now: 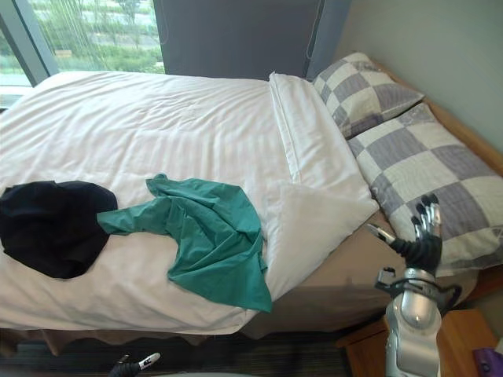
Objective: Tidy the bed and pick cloth on bed and put in laundry
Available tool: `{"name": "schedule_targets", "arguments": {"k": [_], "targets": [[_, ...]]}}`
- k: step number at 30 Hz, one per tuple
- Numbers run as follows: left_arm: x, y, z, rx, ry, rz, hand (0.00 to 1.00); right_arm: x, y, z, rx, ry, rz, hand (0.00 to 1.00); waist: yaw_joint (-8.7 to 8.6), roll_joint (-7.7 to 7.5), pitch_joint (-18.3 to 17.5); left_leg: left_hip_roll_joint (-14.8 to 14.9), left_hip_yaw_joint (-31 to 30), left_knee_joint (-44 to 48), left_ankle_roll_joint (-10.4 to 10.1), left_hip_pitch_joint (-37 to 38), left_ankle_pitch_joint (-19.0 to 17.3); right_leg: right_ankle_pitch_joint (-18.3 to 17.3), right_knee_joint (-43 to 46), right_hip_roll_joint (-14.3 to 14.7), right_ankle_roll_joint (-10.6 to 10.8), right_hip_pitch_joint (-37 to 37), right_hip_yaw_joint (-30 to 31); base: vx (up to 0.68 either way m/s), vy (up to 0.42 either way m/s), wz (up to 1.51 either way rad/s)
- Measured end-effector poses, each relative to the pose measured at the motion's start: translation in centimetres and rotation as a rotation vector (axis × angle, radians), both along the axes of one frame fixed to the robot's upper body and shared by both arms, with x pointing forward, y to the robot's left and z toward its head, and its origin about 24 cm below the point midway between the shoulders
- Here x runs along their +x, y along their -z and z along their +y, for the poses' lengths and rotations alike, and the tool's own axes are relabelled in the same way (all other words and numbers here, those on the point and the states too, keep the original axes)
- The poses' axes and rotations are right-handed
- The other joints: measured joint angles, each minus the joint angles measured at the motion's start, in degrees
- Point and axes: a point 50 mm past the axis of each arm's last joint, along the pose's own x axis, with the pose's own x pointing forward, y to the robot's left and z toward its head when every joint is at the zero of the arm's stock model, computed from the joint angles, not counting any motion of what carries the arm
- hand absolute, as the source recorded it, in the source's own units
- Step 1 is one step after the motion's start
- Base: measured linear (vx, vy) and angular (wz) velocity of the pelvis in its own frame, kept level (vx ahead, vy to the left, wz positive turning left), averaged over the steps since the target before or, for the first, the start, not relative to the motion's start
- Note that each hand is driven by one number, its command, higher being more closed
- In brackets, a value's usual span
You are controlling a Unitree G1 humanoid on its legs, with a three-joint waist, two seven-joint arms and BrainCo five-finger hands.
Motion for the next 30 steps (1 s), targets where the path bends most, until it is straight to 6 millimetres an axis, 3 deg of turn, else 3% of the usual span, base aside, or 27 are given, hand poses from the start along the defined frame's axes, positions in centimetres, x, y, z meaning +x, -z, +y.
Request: {"name": "schedule_targets", "arguments": {"k": [2, 5, 10, 12, 14, 18, 20, 25, 30], "targets": [[-0.3, 0.1, -0.2, -0.002, 0.034, 0.025, 0.00, 1.1, 0.8, -0.4, -0.030, 0.000, 0.087, 0.00, -0.09, 1.27, 0.18, 0.63, -1.68, -0.02, -0.43, -0.69, 0.64, 0.01, 0.48, 0.77, -0.01, -0.12, -0.74, -0.03, -0.143, 0.45], [-0.2, 0.1, 0.3, 0.018, 0.077, 0.041, 0.00, 3.9, 1.7, 0.1, -0.062, -0.029, 0.204, 0.00, 0.37, 0.42, 0.76, 2.14, -4.39, -0.01, -1.20, -4.01, 2.56, 0.27, 0.63, 2.31, -0.43, -2.14, -1.74, -0.05, -0.121, 0.44], [1.1, -0.6, 2.0, 0.098, 0.124, 0.031, 0.00, 8.9, -1.4, 1.7, -0.116, -0.075, 0.172, 0.00, 2.24, -2.90, 6.14, 4.40, -7.07, 0.06, -1.33, -9.99, 6.02, 3.14, 0.56, 5.09, -2.49, -7.15, -1.72, -0.08, -0.055, 0.24], [2.1, -0.9, 2.2, 0.110, 0.143, 0.008, 0.00, 10.0, -2.7, 1.9, -0.122, -0.076, 0.140, 0.00, 2.39, -2.93, 8.00, 5.05, -7.58, 0.06, -0.95, -11.77, 6.85, 5.01, 0.22, 5.74, -2.72, -8.47, -1.60, -0.10, 0.035, 0.19], [3.6, -1.2, 2.4, 0.133, 0.169, -0.021, 0.00, 10.6, -3.7, 1.7, -0.176, -0.081, 0.141, 0.00, 3.59, -2.72, 9.34, 5.42, -8.64, 0.07, -0.14, -14.08, 7.58, 6.96, -0.17, 6.04, -3.24, -10.39, -0.51, -0.08, 0.079, 0.16], [4.7, -1.9, 3.2, 0.185, 0.179, -0.054, 0.00, 11.4, -4.8, 2.1, -0.201, -0.092, 0.131, 0.00, 3.82, -3.10, 10.84, 5.27, -9.16, 0.29, 0.72, -16.17, 8.29, 8.88, -1.13, 6.03, -3.38, -11.68, 0.76, -0.05, 0.109, 0.14], [6.2, -2.7, 4.1, 0.228, 0.174, -0.095, 0.00, 12.1, -6.0, 2.0, -0.203, -0.079, 0.111, 0.00, 4.88, -3.70, 12.26, 5.12, -9.61, 0.16, 0.77, -18.41, 8.64, 9.77, -1.50, 6.00, -3.52, -13.65, 1.44, -0.09, 0.097, 0.03], [9.1, -4.3, 5.3, 0.295, 0.190, -0.166, 0.00, 13.1, -9.0, 2.6, -0.255, -0.093, 0.052, 0.00, 5.40, -4.58, 16.74, 4.87, -10.68, 0.12, 0.95, -22.40, 10.42, 10.10, -3.06, 6.01, -3.46, -16.07, 1.60, -0.09, 0.059, 0.13], [11.4, -5.3, 5.1, 0.324, 0.181, -0.204, 0.00, 13.8, -10.9, 1.8, -0.312, -0.053, 0.075, 0.00, 6.07, -4.11, 19.05, 5.21, -10.71, 0.05, 0.66, -27.38, 13.18, 9.56, -3.90, 6.45, -3.96, -20.46, 1.34, -0.09, 0.007, 0.01]]}}
